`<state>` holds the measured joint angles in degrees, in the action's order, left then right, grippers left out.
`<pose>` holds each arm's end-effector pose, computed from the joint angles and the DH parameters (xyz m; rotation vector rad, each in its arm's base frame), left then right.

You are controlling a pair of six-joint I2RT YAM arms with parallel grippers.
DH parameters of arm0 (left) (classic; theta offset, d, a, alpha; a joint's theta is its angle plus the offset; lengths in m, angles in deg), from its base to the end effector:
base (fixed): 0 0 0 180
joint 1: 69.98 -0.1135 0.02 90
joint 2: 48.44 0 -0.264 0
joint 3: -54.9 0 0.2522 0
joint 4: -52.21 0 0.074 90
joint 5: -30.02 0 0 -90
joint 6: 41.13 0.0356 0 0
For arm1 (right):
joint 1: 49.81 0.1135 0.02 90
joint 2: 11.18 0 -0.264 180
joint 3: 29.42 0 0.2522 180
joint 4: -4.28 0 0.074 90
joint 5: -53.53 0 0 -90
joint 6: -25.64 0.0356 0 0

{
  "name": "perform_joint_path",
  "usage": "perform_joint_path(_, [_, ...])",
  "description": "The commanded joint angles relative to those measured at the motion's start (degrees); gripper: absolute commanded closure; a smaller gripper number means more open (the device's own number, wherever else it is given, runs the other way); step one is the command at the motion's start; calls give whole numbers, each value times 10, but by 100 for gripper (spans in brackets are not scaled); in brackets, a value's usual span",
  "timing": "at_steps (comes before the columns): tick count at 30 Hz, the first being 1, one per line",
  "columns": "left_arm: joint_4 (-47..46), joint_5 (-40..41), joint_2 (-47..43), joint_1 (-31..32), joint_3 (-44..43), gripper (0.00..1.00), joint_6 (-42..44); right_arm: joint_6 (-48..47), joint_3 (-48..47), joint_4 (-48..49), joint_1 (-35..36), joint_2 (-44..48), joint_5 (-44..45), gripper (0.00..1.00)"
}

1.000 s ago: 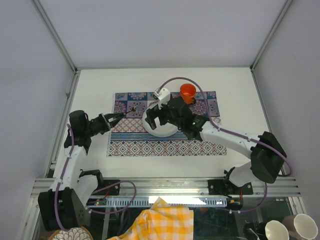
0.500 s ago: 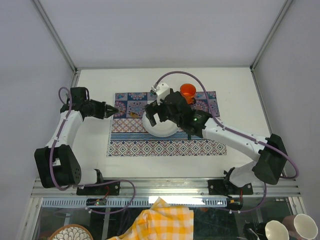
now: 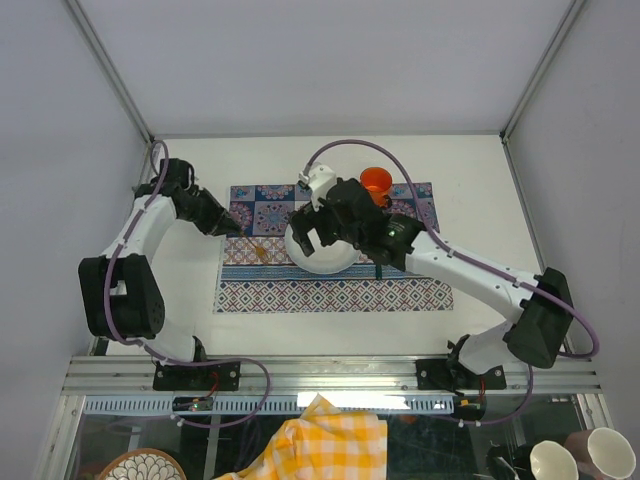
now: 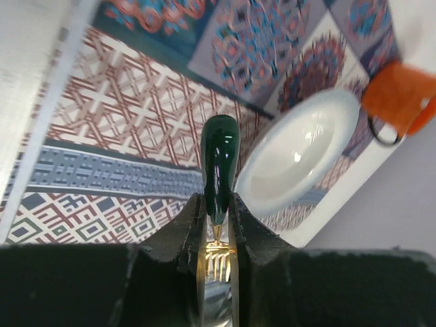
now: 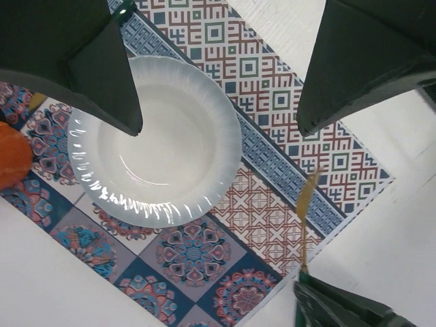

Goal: Set the dinner table for one person
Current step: Pick up the fork at the center of the board.

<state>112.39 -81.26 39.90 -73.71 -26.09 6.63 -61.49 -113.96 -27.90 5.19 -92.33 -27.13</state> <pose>0.3036 0.0068 0.2461 -1.0026 2.6327 -0.6837 0.1922 0.2644 0.3367 -0.8295 1.9262 0.4497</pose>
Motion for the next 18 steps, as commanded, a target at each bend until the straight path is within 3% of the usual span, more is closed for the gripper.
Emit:
perform_joint_path(1, [8,-108,7,41,-34,100,102,-2,-70,-25,-1,-38,-91,0])
perform_joint_path(8, [9,-157,-14,104,-58,100,100,1,-121,-51,-4,-99,-183,9])
perform_joint_path(18, [23,-198,-51,113,-73,100,85,33,-135,-38,-7,-145,-256,27])
